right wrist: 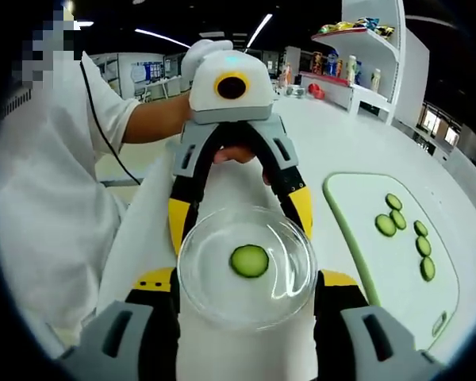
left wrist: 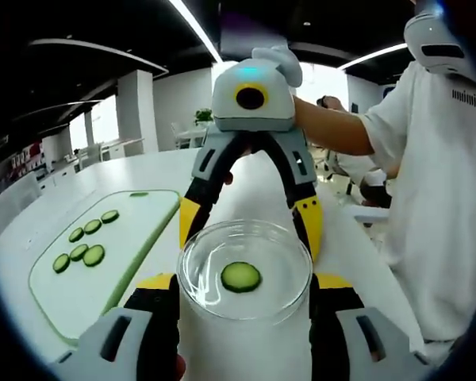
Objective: Open the petri dish lid, add cucumber slices into the petri dish, and close the lid
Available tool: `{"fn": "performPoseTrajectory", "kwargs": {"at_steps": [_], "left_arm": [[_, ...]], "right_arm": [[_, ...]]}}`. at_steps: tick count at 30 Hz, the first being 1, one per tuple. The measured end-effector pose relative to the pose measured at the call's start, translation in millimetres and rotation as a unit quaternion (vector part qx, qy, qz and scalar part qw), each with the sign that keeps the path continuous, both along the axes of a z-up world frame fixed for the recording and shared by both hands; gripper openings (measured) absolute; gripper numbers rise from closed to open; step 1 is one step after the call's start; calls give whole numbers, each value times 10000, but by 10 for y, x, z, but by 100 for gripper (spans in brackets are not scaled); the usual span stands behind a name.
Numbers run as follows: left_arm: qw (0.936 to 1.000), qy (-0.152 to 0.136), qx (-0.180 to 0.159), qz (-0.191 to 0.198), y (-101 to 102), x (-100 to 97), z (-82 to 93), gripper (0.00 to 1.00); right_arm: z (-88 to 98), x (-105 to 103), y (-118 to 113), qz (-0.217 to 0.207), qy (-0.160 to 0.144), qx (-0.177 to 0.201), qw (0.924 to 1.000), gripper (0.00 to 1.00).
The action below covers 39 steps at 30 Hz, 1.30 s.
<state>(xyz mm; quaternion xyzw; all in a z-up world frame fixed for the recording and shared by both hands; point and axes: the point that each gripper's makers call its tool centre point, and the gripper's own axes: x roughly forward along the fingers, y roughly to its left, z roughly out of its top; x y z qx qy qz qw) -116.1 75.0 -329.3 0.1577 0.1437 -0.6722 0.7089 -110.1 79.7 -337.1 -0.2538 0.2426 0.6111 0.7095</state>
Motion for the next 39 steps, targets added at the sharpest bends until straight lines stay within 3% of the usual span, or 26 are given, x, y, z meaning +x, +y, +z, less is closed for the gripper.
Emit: {"fn": "performPoseTrajectory", "kwargs": {"at_steps": [17,20,32,39], "left_arm": [[9999,146,-59,5,7,7,-41,66],[9998,163,-70,5,11,3,-38,70],[9992,92,-392,39,43,-24,193,73],[9983,-89,-540,175,72,-3,335,74]], "right_arm": [[-43,5,8,-21,80,339,9994,70],[-35,8,6,-46,82,355,9993,71],[244,31,-20,-262,-46,921,9954,76],[367,74,-49,-421,-205,1189,9918,76]]}}
